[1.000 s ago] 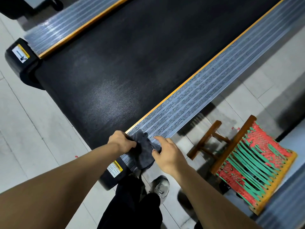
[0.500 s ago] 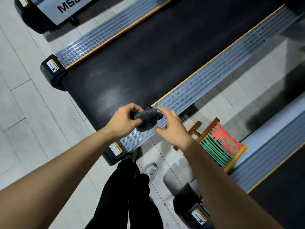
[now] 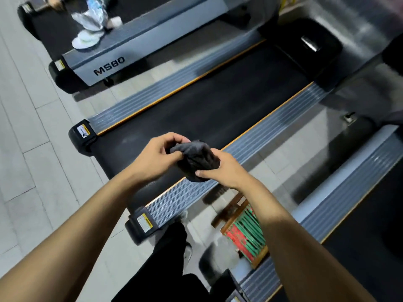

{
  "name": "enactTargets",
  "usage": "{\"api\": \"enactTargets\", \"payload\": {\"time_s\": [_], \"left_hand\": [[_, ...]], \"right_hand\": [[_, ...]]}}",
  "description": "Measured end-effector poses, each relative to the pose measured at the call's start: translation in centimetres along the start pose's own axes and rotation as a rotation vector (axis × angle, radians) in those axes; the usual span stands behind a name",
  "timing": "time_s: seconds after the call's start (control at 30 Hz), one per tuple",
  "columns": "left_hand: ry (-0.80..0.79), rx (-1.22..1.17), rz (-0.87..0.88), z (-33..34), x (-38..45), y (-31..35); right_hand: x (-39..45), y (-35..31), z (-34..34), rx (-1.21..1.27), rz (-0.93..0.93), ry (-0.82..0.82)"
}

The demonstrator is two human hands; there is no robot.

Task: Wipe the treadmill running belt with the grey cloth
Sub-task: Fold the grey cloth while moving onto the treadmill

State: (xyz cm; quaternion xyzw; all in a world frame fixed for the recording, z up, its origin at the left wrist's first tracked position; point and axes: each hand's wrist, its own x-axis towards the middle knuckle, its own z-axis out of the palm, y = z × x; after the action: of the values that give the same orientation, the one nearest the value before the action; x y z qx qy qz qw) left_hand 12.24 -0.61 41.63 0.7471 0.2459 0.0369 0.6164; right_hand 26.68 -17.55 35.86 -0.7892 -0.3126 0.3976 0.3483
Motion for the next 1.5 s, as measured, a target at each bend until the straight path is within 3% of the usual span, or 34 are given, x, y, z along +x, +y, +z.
{"api": "enactTargets", "payload": {"time_s": [0.13, 0.4, 0.67, 0.83, 1.0, 1.23, 1.5], "left_hand": [[0.052, -0.011, -0.003, -1.8, 2.0, 2.5], [0.172, -0.116, -0.089, -3.6, 6.0, 5.3], [0.253, -0.154, -0.18, -2.3, 8.6, 5.8], [0.398, -0.2, -0.197, -1.6, 10.1, 5.9], [0.477, -0.309, -0.227, -0.9, 10.7, 5.1], [0.543, -0.401, -0.23, -1.2, 13.0, -0.1], [0.708, -0.373, -0.262, -0.6, 19.2, -10.7]], "right_hand": [[0.9, -3.1, -4.1, 0.088, 0.016, -0.041], [5.5, -7.7, -10.6, 0.025, -0.061, 0.008], [8.6, -7.8, -14.6, 0.059, -0.143, 0.07], [12.7, -8.4, -15.8, 0.081, -0.231, 0.018], [13.7, -8.2, -15.6, 0.045, -0.184, 0.055], [18.7, -5.8, -11.7, -0.011, -0.139, 0.154], [27.2, -0.3, -8.3, -0.065, -0.134, 0.094]]}}
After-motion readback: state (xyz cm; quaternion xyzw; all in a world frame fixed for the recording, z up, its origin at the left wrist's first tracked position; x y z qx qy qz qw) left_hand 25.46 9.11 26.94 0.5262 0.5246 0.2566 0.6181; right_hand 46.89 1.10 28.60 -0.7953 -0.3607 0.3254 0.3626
